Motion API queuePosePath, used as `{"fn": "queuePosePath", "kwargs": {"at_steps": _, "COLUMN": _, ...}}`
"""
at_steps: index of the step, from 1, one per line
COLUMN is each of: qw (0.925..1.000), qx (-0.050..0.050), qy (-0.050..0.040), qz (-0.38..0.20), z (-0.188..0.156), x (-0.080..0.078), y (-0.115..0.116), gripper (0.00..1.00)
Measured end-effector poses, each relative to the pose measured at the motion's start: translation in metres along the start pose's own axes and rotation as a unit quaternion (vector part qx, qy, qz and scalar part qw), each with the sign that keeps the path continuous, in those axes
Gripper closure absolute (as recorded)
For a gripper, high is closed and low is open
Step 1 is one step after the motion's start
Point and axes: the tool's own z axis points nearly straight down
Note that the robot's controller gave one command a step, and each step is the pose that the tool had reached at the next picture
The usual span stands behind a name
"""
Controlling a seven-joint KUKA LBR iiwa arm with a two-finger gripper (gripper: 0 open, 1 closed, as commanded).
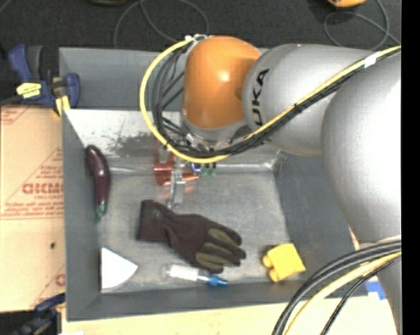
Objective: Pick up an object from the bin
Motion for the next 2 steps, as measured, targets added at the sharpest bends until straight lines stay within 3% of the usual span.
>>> {"fn": "queuePosePath", "kwargs": {"at_steps": 2, "qw": 0.9997, "qx": 0.0, "qy": -0.0068, "qz": -0.024, "z": 0.008, "x": 0.005, "y": -0.002, "gripper": 0.0}}
